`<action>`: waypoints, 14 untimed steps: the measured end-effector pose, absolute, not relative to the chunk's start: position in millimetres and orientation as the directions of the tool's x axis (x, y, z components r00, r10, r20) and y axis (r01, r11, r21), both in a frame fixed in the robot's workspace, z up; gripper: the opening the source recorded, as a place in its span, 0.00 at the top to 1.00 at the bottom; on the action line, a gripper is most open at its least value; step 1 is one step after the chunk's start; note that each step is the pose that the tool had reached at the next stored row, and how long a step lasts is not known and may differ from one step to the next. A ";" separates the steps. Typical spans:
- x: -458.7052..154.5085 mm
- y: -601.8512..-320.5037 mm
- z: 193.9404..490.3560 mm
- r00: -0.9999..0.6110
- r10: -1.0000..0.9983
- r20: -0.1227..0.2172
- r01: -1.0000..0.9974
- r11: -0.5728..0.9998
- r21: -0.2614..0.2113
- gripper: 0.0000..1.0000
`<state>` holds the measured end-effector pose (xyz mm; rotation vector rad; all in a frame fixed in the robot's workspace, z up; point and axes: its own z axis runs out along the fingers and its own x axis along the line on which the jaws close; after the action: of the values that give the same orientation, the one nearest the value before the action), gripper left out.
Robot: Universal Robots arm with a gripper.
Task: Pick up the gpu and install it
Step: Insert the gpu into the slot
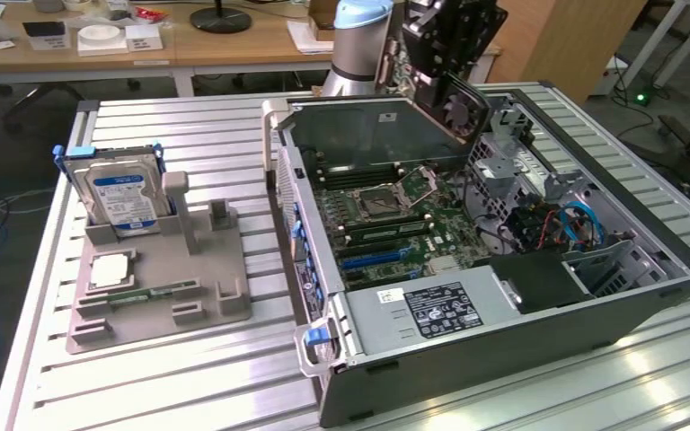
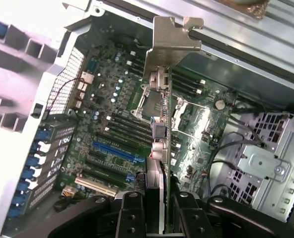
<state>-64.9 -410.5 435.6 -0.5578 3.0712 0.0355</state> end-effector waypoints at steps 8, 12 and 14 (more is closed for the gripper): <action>-64.9 -410.6 435.6 -0.890 -0.455 -0.024 -0.455 0.890 0.019 0.73; -64.9 -410.6 435.6 -0.863 -0.505 -0.024 -0.506 0.863 0.019 0.73; -64.9 -410.6 435.6 -0.848 -0.529 -0.024 -0.529 0.848 0.019 0.73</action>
<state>-64.9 -410.6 435.6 -0.8599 3.0031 0.0384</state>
